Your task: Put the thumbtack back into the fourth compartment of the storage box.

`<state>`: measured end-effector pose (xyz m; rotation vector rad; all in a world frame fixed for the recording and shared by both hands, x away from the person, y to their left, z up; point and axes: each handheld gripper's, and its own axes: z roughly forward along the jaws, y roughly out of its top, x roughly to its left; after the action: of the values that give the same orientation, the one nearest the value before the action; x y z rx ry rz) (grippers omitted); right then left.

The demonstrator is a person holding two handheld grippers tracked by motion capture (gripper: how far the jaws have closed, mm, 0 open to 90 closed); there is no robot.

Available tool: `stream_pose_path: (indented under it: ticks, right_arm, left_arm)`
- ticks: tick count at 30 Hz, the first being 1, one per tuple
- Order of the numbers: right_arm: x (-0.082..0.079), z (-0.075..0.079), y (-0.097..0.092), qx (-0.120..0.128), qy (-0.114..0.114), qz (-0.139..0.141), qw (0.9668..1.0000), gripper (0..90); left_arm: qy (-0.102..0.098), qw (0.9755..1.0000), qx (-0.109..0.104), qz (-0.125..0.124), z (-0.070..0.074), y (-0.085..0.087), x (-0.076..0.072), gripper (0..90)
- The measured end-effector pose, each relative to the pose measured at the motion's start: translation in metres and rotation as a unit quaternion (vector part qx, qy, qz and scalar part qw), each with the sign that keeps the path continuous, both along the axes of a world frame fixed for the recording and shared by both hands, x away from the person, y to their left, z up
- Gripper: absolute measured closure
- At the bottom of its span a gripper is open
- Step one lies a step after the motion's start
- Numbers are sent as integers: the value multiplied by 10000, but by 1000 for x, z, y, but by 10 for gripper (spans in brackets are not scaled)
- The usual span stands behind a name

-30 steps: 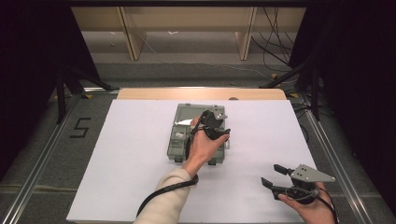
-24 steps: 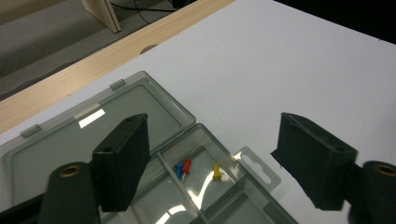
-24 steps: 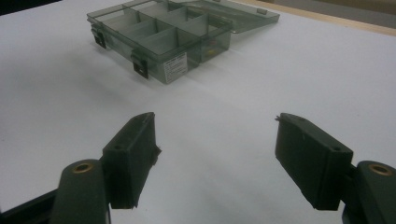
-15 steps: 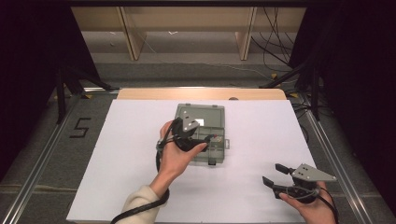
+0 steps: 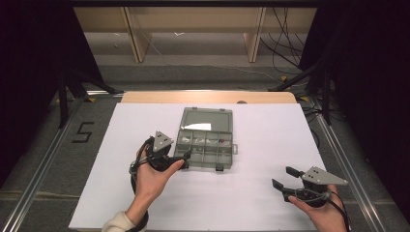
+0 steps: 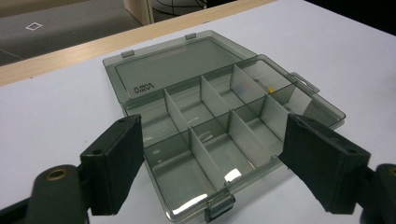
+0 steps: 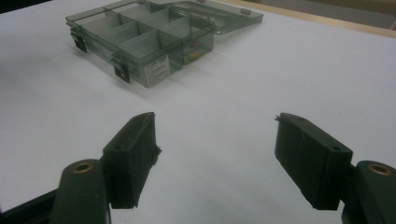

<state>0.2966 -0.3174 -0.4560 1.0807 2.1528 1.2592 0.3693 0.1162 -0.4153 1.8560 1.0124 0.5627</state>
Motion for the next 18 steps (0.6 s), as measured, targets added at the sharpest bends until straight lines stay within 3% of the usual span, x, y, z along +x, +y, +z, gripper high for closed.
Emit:
stream_pose_path:
  ticks: [2, 3, 4, 6, 7, 8, 11, 18]
  right_arm:
    - [2, -2, 0, 42, -96, -33, 9999, 302]
    - [1, -1, -1, 12, 40, -15, 10000, 302]
    - [2, -3, -1, 63, -46, -23, 10000, 302]
    - [1, -2, -4, 1, 40, -50, 10000, 302]
    - [2, -4, -4, 84, -51, -52, 9999, 302]
    - [1, -3, -5, 88, 3, -67, 9999, 302]
    - [0, -2, -10, 7, -17, -112, 9999, 302]
    - [0, -1, -6, 41, -24, -53, 10000, 302]
  left_arm:
    - [-101, 9999, 0, -36, 3, 0, 1, 198]
    - [-109, 9999, -18, -25, 4, -1, 1, 198]
    - [-116, 9999, -18, -34, 5, -1, 1, 198]
    - [-134, 9999, 1, -76, 5, -2, 3, 198]
    - [-120, 9999, 18, -107, 5, -2, 4, 197]
    - [-103, 9998, 103, -150, 4, -2, 4, 198]
    - [-30, 9999, 18, -106, 2, -5, 4, 198]
    - [-47, 9999, 51, -73, 1, -2, 1, 197]
